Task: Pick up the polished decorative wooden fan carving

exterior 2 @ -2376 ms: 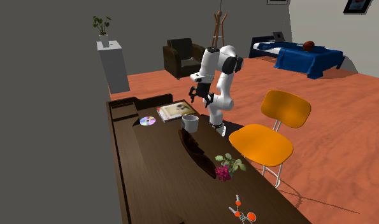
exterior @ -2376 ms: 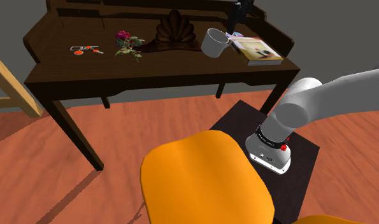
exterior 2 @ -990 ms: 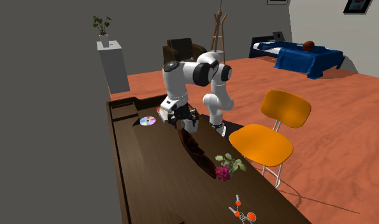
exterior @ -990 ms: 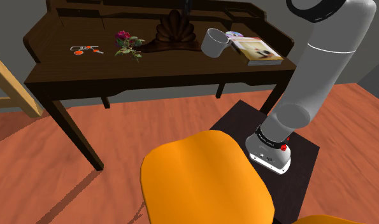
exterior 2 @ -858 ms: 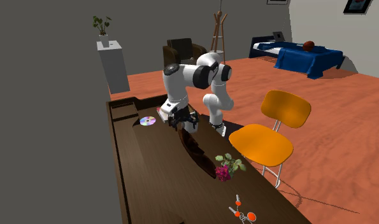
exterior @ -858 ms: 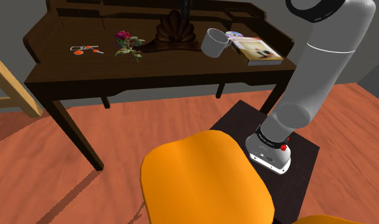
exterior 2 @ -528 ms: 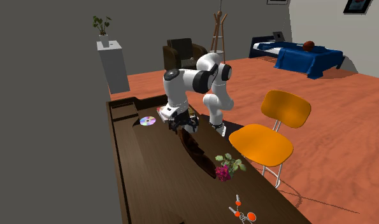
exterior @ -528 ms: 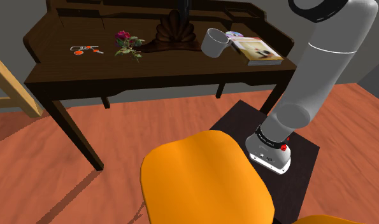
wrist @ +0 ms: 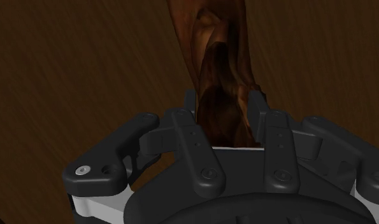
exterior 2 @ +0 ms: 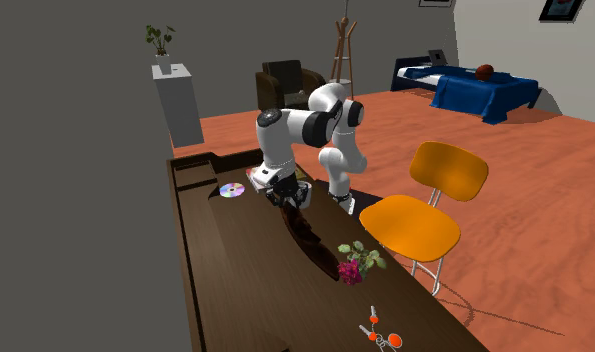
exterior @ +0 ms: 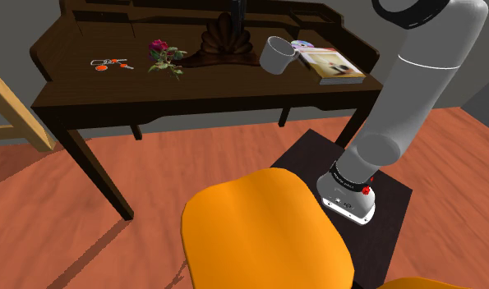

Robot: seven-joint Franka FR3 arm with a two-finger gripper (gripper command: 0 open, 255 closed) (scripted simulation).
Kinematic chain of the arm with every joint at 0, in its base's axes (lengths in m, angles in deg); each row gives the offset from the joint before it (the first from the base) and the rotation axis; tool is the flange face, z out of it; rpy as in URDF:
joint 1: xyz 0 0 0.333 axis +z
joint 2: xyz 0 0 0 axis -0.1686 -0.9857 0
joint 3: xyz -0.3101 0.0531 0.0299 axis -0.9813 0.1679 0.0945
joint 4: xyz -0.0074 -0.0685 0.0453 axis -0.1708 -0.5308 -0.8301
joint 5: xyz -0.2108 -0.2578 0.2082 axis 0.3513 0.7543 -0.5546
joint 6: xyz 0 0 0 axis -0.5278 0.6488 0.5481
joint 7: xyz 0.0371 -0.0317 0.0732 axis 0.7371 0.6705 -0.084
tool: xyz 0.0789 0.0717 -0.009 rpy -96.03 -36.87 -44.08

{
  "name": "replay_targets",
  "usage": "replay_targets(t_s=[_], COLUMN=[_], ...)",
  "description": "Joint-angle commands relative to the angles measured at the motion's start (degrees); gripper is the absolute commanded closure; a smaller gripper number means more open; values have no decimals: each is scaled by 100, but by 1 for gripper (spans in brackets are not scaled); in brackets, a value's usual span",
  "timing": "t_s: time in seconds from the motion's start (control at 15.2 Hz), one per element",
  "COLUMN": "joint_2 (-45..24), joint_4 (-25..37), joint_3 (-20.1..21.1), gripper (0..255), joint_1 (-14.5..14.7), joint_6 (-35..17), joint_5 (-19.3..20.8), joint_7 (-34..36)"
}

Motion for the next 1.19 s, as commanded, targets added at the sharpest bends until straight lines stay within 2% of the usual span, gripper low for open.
replay_targets(t_s=[0.0,0.4,1.12], joint_2=[-8,-127,-584], joint_4=[-7,560,2034], joint_3=[0,1,-2], gripper=[255,255,255], joint_1=[0,-6,-40], joint_6=[-2,445,1461], joint_5=[1,-9,-51], joint_7=[1,34,95])
